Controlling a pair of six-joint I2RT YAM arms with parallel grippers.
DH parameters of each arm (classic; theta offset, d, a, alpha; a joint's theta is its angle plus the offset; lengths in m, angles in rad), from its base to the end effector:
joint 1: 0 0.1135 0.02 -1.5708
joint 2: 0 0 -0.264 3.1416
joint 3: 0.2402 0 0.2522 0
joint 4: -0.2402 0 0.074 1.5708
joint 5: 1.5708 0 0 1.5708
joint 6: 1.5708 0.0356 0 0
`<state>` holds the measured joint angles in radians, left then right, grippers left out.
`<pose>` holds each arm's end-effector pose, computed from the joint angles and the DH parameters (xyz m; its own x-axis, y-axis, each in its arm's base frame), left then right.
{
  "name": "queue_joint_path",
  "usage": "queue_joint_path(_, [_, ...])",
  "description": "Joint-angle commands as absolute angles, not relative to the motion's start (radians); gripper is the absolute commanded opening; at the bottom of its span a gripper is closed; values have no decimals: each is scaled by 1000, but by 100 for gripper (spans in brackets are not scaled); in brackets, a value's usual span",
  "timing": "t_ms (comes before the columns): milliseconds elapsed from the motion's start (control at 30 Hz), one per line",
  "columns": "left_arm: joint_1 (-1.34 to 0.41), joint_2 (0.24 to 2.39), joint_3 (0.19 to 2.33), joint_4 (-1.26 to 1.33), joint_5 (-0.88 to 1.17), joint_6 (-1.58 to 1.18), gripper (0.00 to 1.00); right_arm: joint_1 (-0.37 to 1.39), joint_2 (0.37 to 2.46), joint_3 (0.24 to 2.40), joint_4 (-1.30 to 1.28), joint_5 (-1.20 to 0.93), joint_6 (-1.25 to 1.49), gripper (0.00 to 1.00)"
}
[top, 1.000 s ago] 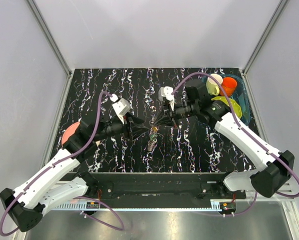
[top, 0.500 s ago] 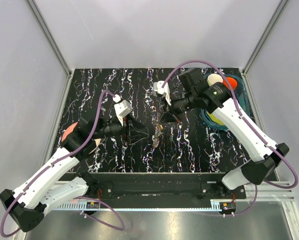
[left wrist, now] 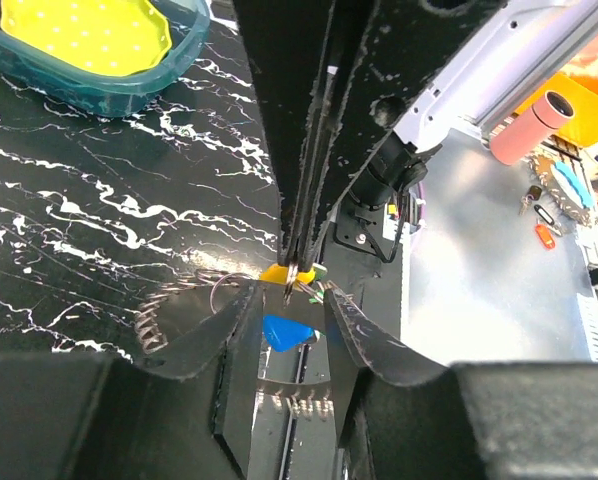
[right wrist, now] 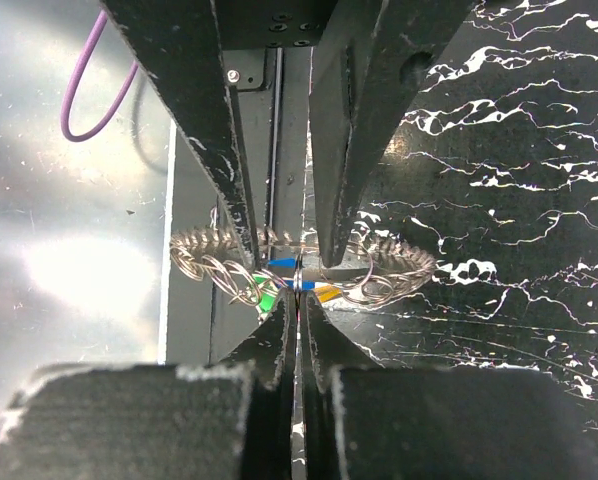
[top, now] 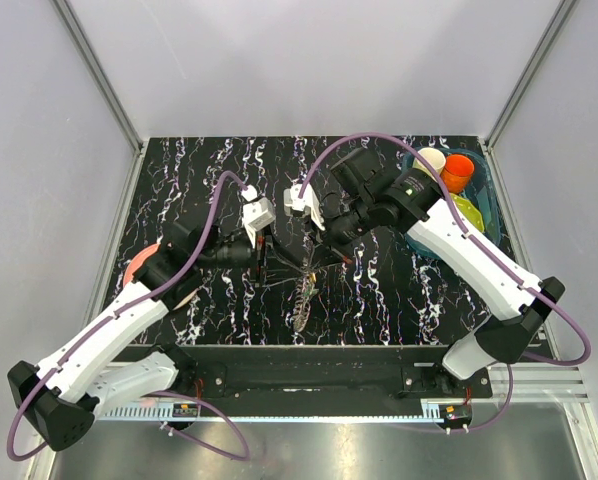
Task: Remove the keys from the keyring
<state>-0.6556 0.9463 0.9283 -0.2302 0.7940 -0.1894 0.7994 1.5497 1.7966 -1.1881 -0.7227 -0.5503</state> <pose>0.1491 -0.1467 0.3589 -0.3749 0.1218 -0.9190 0.9212 0.1600 -0.3546 0.1899 0.2291 0.4141 -0.0571 -0.6213 -0.7815 -0.9844 -0.0953 0.1478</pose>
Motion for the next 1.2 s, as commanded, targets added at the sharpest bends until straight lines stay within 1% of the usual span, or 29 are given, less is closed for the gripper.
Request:
queue_joint_path(0, [-650, 937, 937, -137, 861, -213, 33, 811, 1548, 1847, -1183, -733, -540, 0])
queue_joint_path(133, [-650, 948, 934, -118, 867, -221, 32, 815, 1546, 1839, -1183, -741, -546, 0])
queue_joint_path(300, [-650, 983, 937, -112, 900, -218, 26, 815, 1537, 1832, -1175, -735, -554, 0])
queue_joint_path(467, [-650, 989, 934, -100, 907, -215, 24, 813, 1529, 1825, -1175, -736, -566, 0])
queue_joint_path(600, [-650, 989, 931, -91, 911, -212, 18, 815, 1532, 1818, -1172, -744, -571, 0])
queue_joint_path(700, [-650, 992, 925, -75, 937, -213, 11, 815, 1529, 1818, -1167, -747, -571, 0])
queue_joint_path(767, [-650, 996, 925, -69, 954, -216, 1, 815, 1526, 1816, -1164, -749, -572, 0])
queue_joint_path(867, [-650, 999, 923, -64, 977, -222, 0, 813, 1514, 1807, -1134, -746, -565, 0])
queue_joint_path(1000, [-650, 979, 908, -49, 937, -236, 0, 815, 1465, 1754, -1045, -712, -507, 0])
queue_joint_path(1033, [-650, 960, 894, -37, 918, -238, 0, 815, 1453, 1734, -981, -677, -480, 7])
queue_joint_path(1133, [-649, 919, 862, -3, 853, -241, 0, 813, 1390, 1645, -841, -670, -370, 16])
queue_joint_path(1167, [-649, 908, 855, 6, 841, -242, 0, 811, 1372, 1620, -800, -672, -335, 25])
